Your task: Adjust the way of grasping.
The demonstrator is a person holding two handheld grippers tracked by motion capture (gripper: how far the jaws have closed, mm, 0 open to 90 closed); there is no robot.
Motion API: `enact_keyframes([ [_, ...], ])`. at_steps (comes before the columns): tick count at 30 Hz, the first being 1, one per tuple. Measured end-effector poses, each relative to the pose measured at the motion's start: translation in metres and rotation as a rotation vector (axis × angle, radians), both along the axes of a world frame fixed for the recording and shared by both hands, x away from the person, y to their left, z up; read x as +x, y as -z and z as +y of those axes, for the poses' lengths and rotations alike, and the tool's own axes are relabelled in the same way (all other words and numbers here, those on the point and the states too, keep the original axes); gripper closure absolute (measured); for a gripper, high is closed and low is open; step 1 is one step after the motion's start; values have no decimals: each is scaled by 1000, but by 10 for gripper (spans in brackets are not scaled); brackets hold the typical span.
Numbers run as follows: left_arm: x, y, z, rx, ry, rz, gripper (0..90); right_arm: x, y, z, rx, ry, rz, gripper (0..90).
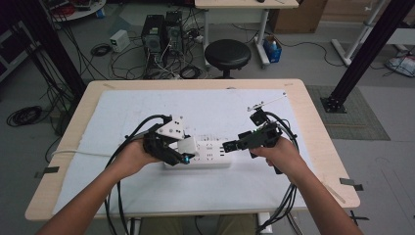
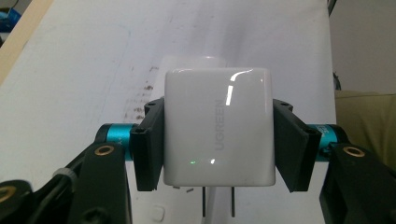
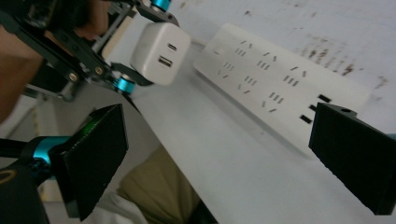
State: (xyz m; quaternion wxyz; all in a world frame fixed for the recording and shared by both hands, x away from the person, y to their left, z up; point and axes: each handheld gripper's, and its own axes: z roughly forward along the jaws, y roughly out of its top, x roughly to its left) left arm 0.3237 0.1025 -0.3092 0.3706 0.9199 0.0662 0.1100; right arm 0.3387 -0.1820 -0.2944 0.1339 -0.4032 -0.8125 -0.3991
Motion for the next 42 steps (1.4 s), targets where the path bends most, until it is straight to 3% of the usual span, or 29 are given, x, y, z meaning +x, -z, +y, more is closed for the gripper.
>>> enact_keyframes([
  [4,-1,-1,-7,-10,22,-9,425,2,5,3,65,-1,74,40],
  [9,0,-2,-15,-35,49,-15,424,4,9,7,96,14,137,40],
  [18,2,-3,-28,-69,76,-22,424,8,13,10,125,41,190,60],
  [22,1,-3,-32,-85,88,-27,424,9,17,11,164,44,233,137],
  [28,1,-1,-37,-82,103,-30,425,11,31,14,206,72,346,193],
  [33,1,1,-40,-77,108,-32,425,14,39,13,235,81,396,271],
  [36,1,1,-41,-75,113,-34,424,14,41,14,242,74,402,281],
  [37,1,2,-43,-77,115,-34,424,14,42,16,242,64,400,335],
  [42,0,3,-45,-69,119,-44,425,16,43,18,264,64,410,386],
])
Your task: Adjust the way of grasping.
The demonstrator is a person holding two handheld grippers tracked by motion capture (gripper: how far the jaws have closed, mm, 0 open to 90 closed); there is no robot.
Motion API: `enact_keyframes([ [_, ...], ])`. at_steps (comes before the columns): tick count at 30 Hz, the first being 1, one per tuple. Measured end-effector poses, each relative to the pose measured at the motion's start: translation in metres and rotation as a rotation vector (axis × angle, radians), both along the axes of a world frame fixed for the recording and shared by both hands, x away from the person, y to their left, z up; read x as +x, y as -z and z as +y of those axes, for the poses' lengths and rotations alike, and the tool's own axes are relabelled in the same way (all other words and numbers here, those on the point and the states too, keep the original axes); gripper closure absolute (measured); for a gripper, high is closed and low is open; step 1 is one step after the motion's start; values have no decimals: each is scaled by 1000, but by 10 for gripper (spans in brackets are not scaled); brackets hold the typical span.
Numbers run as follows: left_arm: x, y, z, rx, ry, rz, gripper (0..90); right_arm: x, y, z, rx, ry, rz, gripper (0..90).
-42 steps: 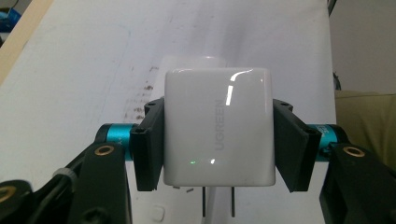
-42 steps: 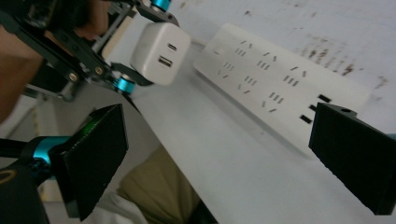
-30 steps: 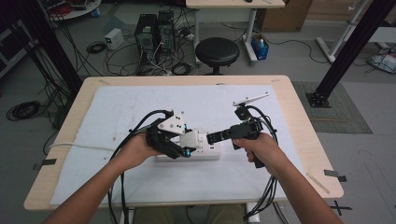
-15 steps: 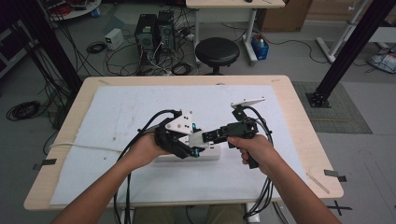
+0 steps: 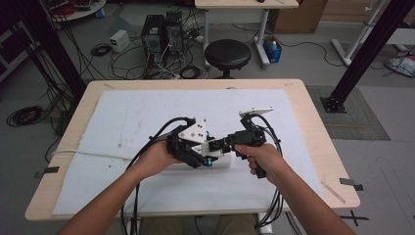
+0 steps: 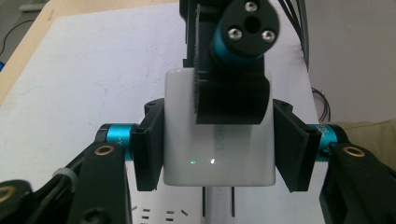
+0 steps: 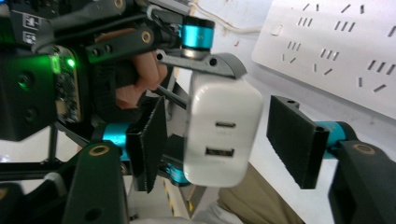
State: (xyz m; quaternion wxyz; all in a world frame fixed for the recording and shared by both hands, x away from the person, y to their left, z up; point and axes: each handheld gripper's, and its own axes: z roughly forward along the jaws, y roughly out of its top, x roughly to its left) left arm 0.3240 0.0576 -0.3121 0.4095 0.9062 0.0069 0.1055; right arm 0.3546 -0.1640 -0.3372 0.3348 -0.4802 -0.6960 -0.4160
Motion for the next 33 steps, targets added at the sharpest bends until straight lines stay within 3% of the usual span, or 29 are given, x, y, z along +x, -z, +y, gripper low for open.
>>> enact_keyframes([
  [3,-1,0,-1,-2,-2,-6,424,1,2,0,12,-15,24,448],
  [9,-3,1,-3,7,-9,-24,424,1,6,-1,41,-18,20,564],
  [16,-5,3,-6,22,-26,-63,423,2,13,-3,68,-2,25,618],
  [17,-4,3,-6,21,-30,-60,423,2,14,-4,75,1,22,620],
  [19,-1,4,-4,31,-65,-8,282,4,17,-8,48,9,4,620],
  [21,0,4,-1,34,-73,9,247,4,17,-12,44,10,-4,620],
  [24,5,5,14,38,-123,70,217,5,17,-29,-14,31,-72,621],
  [27,8,6,23,33,-152,94,217,6,17,-41,-51,50,-114,621],
  [29,11,9,32,61,-180,111,217,5,14,-54,-142,51,-198,621],
  [30,12,11,36,85,-193,119,217,5,14,-54,-142,51,-198,621],
  [31,16,14,45,124,-231,143,217,3,11,-60,-226,42,-266,622],
  [33,19,17,55,142,-269,161,217,1,8,-65,-304,25,-317,622],
])
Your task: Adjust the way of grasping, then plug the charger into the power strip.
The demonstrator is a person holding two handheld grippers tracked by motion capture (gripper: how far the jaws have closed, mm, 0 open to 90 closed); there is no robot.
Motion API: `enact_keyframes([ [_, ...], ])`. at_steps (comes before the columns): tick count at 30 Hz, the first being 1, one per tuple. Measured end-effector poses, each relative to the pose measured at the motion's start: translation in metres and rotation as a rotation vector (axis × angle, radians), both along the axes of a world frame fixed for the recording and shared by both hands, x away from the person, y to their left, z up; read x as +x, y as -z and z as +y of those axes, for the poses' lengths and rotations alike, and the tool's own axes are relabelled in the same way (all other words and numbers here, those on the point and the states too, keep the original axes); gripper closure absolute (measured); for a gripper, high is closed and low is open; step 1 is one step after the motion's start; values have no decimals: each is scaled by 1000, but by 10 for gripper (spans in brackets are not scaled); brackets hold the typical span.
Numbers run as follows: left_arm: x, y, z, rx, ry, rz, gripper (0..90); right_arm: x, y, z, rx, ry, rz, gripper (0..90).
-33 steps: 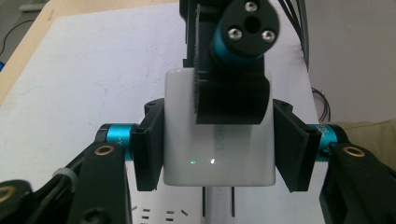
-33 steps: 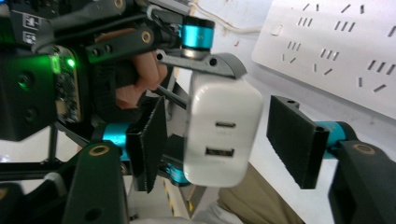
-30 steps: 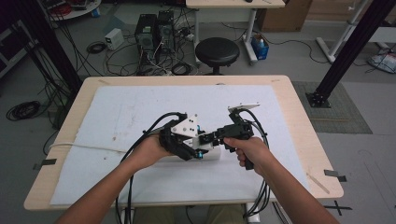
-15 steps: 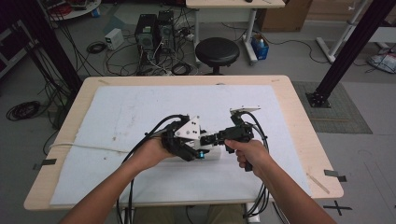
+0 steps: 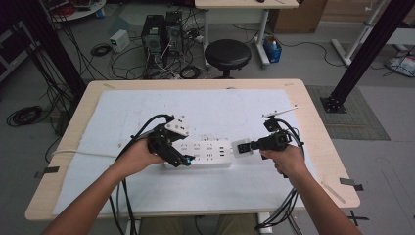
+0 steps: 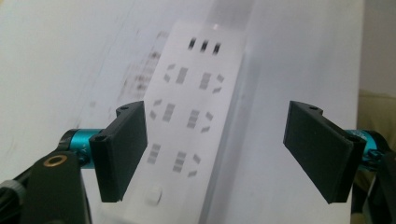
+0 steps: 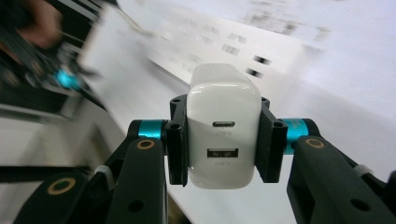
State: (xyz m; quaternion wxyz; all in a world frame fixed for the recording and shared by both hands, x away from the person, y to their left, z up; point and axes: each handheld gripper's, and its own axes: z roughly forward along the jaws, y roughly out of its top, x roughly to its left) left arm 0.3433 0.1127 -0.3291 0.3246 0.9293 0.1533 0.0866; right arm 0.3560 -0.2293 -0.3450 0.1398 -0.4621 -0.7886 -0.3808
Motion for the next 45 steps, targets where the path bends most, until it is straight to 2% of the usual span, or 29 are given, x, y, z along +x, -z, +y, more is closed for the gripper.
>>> enact_keyframes([
  [2,3,0,9,8,-46,16,217,-1,-3,-5,-49,-2,-36,623],
  [4,6,0,20,23,-83,29,217,-2,-7,-9,-154,-12,-81,622],
  [6,9,0,30,36,-115,39,217,-4,-11,-13,-218,-17,-108,622],
  [9,14,-3,45,45,-158,39,217,-6,-15,-14,-381,-33,-172,622],
  [11,17,-5,55,69,-192,37,218,-7,-18,-16,-443,-57,-191,622],
  [13,20,-7,64,103,-196,34,218,-9,-20,-16,-517,-84,-217,622],
  [14,20,-7,67,104,-194,32,218,-9,-21,-16,-539,-94,-228,622],
  [16,21,-7,76,151,-179,16,218,-10,-24,-18,-569,-121,-244,622],
  [19,23,-7,89,211,-204,44,218,-11,-30,-20,-593,-151,-252,622],
  [20,23,-7,89,211,-204,44,218,-11,-30,-20,-593,-151,-252,622],
  [22,24,-8,99,233,-247,54,217,-12,-36,-24,-605,-171,-261,621],
  [25,22,-9,110,233,-299,37,217,-14,-44,-28,-633,-178,-278,621],
  [28,20,-10,118,237,-310,28,217,-14,-49,-34,-657,-177,-287,621],
  [32,14,-12,124,241,-321,14,217,-15,-48,-39,-708,-171,-293,621],
  [34,12,-12,125,227,-327,12,217,-17,-48,-41,-706,-170,-298,621],
  [36,11,-13,126,244,-315,14,217,-19,-49,-41,-707,-173,-305,621],
  [38,10,-13,127,241,-322,10,217,-20,-50,-39,-712,-178,-310,621],
  [39,9,-13,127,226,-328,14,217,-21,-51,-38,-708,-184,-314,620],
  [41,9,-14,127,234,-318,16,217,-22,-52,-36,-705,-195,-322,620],
  [42,8,-15,128,236,-313,9,217,-23,-53,-33,-699,-198,-325,620],
  [43,8,-14,127,229,-318,10,217,-22,-55,-25,-695,-230,-337,620],
  [45,8,-14,127,239,-309,10,217,-22,-57,-13,-691,-253,-353,620],
])
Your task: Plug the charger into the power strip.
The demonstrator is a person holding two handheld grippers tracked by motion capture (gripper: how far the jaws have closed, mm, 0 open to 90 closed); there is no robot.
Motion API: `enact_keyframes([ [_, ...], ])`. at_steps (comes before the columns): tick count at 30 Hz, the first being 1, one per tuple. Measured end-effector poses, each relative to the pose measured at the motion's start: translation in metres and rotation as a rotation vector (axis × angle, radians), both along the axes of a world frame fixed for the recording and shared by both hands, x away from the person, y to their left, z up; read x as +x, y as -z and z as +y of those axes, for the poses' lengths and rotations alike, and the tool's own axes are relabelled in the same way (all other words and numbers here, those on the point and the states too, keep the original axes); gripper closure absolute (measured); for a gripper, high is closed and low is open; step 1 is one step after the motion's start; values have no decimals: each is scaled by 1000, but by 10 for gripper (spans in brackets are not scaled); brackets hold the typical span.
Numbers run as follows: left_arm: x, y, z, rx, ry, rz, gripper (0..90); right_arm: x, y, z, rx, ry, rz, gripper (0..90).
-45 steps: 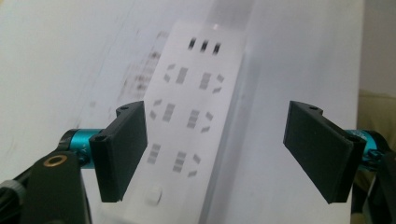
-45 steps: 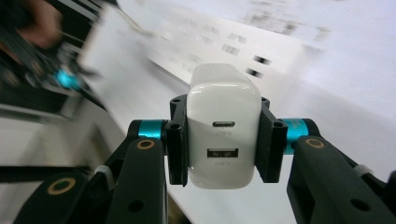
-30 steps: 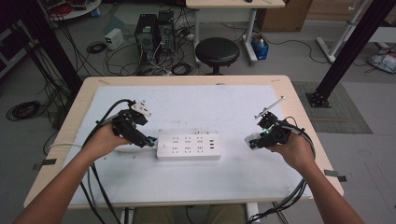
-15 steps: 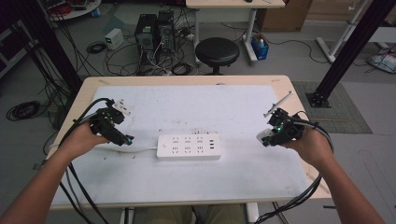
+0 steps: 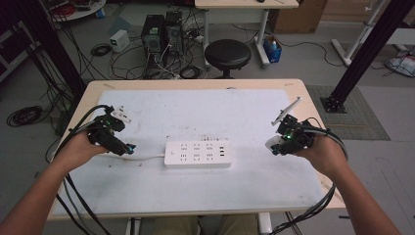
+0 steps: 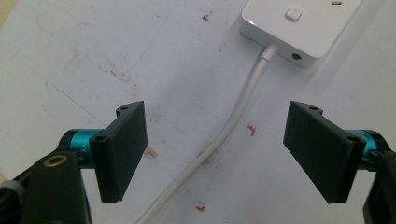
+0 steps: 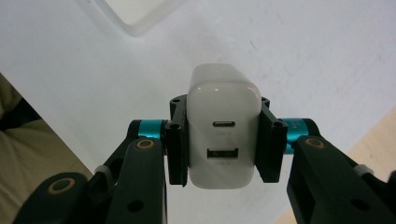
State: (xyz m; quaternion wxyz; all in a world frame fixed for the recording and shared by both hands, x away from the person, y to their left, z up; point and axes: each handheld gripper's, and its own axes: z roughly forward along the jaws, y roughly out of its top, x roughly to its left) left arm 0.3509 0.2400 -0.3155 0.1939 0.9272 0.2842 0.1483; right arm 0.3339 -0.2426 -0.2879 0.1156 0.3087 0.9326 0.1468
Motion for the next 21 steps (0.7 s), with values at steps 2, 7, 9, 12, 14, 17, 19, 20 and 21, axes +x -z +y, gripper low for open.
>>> enact_keyframes([
  [2,0,2,-1,-4,-1,1,217,1,-3,13,6,-23,2,620],
  [7,-1,6,-2,5,8,14,217,11,-10,47,43,-114,-6,620],
  [9,-2,8,-4,7,9,11,217,16,-11,63,59,-138,1,620],
  [12,-4,10,-7,12,28,13,218,26,-6,88,67,-191,8,620],
  [14,-5,11,-7,2,25,12,217,32,0,104,40,-224,22,620],
  [17,-6,12,-7,-1,23,11,217,41,10,124,13,-267,41,620],
  [19,-6,13,-7,5,29,14,217,48,17,133,-13,-296,41,620],
  [20,-6,13,-8,5,30,14,217,49,20,136,-28,-308,45,620],
  [21,-7,15,-9,-3,28,12,217,52,24,139,-40,-344,34,620],
])
